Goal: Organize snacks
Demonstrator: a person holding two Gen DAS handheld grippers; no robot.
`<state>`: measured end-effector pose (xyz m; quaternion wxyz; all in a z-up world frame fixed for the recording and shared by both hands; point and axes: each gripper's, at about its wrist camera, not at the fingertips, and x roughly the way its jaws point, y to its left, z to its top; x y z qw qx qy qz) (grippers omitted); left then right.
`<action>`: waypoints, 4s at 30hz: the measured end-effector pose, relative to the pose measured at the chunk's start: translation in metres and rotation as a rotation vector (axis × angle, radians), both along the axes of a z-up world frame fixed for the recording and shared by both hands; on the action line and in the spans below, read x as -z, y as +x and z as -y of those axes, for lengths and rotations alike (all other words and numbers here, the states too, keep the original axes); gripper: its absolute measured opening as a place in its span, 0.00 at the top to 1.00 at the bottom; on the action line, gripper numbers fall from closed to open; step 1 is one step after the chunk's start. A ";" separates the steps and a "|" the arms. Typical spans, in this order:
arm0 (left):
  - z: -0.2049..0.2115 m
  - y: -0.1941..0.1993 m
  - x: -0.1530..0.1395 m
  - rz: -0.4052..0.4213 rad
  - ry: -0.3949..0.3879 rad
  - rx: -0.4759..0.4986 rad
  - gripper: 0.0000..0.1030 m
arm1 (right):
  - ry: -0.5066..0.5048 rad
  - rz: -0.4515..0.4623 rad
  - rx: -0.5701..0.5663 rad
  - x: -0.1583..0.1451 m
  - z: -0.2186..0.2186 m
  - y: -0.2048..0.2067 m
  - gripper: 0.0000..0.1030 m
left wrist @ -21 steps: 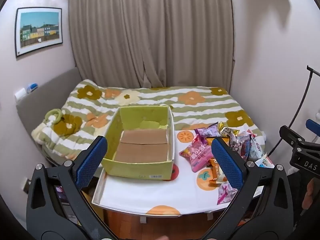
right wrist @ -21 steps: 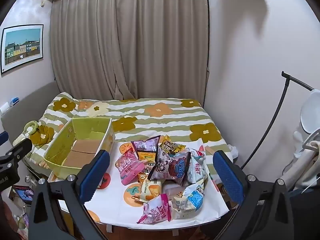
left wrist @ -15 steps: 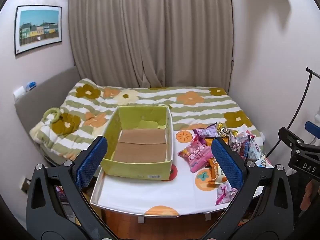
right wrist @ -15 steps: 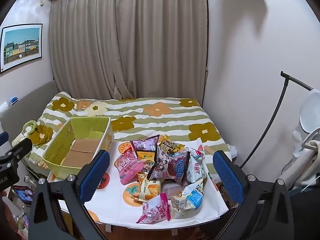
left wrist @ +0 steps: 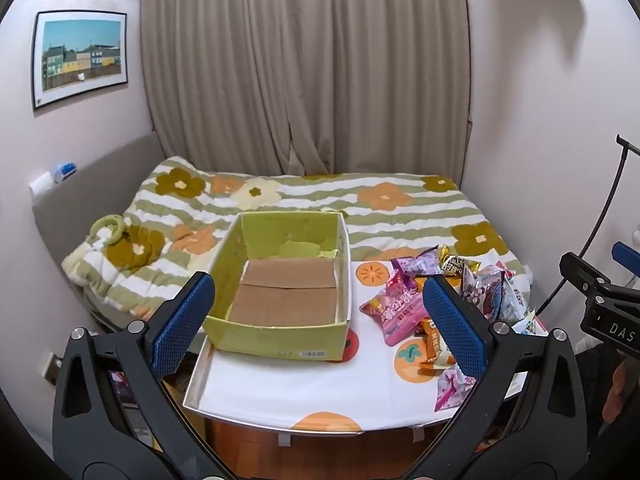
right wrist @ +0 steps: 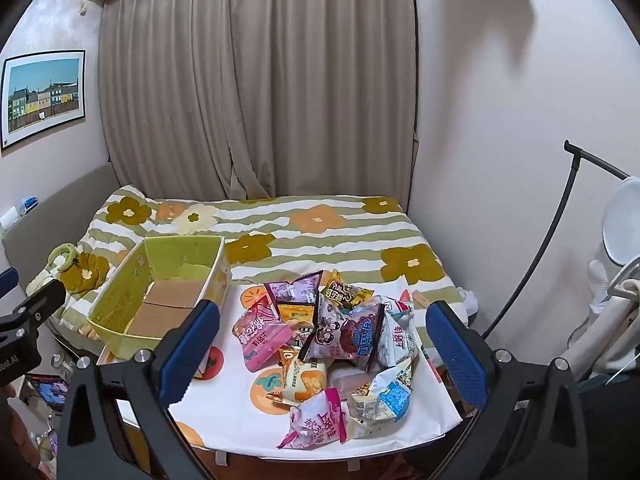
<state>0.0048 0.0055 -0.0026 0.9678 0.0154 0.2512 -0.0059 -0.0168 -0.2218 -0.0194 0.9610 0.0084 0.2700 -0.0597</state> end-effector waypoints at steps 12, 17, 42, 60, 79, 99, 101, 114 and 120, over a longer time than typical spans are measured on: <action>0.000 0.000 -0.001 0.000 0.002 0.002 0.00 | 0.001 -0.001 -0.003 0.000 -0.003 0.001 0.00; 0.002 0.000 -0.001 -0.001 0.004 0.003 0.00 | 0.002 -0.001 -0.003 0.000 -0.002 0.001 0.00; 0.005 0.000 -0.002 0.001 0.007 0.005 0.00 | 0.005 -0.003 -0.005 -0.001 -0.001 0.002 0.00; 0.005 0.000 -0.001 0.001 0.006 0.005 0.00 | 0.004 -0.004 -0.004 0.000 -0.003 0.003 0.00; 0.007 0.005 -0.001 -0.002 -0.005 0.013 0.00 | 0.002 -0.006 -0.004 0.000 -0.004 0.004 0.00; 0.090 0.061 0.129 -0.365 -0.067 0.398 0.00 | 0.113 -0.245 0.200 0.090 0.076 -0.006 0.00; 0.108 0.064 0.151 -0.407 -0.090 0.428 0.00 | 0.162 -0.271 0.184 0.105 0.090 -0.002 0.00; 0.177 0.078 0.262 -0.565 -0.108 0.476 0.05 | 0.287 -0.391 -0.062 0.205 0.127 0.048 0.00; 0.191 0.086 0.290 -0.597 -0.100 0.477 0.22 | 0.284 -0.432 -0.110 0.231 0.126 0.064 0.00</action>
